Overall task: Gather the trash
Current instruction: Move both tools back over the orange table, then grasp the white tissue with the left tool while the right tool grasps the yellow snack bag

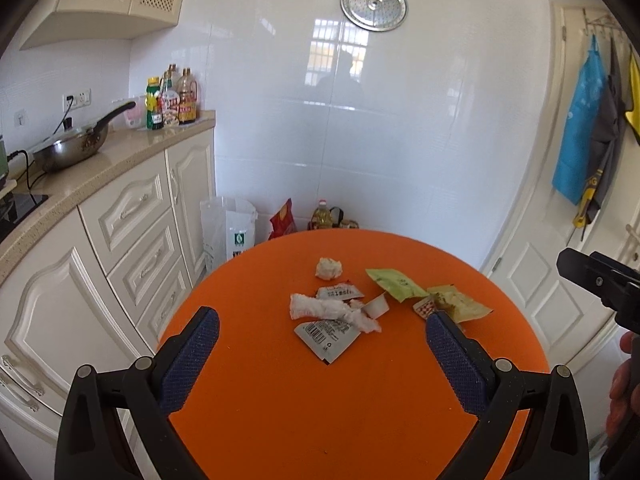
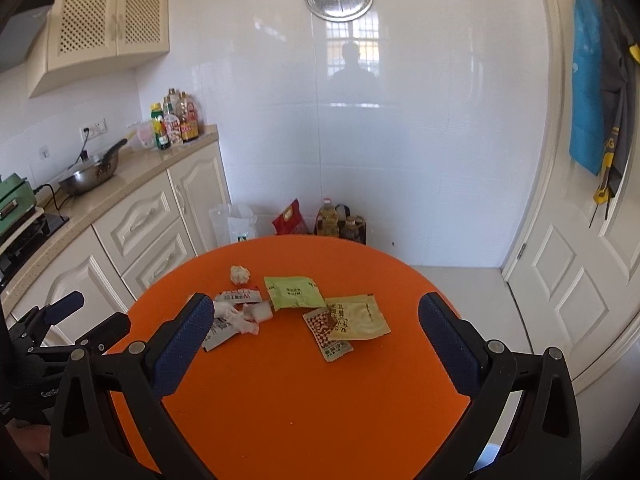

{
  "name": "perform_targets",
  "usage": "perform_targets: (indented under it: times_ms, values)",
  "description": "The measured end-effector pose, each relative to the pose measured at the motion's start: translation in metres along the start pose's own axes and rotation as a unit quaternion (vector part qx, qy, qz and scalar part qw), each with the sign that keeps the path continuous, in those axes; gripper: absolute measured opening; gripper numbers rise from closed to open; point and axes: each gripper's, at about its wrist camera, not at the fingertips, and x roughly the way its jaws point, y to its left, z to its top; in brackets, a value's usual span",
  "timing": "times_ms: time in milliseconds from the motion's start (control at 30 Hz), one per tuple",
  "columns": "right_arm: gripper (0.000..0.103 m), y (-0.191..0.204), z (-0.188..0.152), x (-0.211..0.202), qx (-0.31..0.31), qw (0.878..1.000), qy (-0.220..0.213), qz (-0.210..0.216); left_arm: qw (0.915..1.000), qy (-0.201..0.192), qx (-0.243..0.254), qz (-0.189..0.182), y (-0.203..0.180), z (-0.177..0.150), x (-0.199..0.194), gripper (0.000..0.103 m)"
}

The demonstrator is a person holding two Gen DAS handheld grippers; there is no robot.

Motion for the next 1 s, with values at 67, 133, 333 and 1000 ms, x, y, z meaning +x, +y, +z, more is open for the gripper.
perform_targets:
  times_ms: [67,133,333,1000]
  values:
    - [0.103,-0.007,-0.002,0.021,0.004,1.000,0.022,-0.006,0.9999,0.015,0.003,-0.001,0.000,0.010,0.026,0.102]
    - [0.103,-0.013,-0.004,0.040,0.011,0.999,0.041,-0.011,0.9995,0.031,0.007,-0.002,0.000,0.018,0.054,0.102]
    - [0.103,-0.033,-0.014,0.106,0.019,0.994,0.103,-0.020,0.9974,0.070,0.013,-0.008,-0.011,0.045,0.135,0.102]
    - [0.094,-0.065,-0.042,0.227,0.023,0.976,0.215,0.001,0.9852,0.161,0.056,-0.018,-0.046,0.101,0.363,0.079]
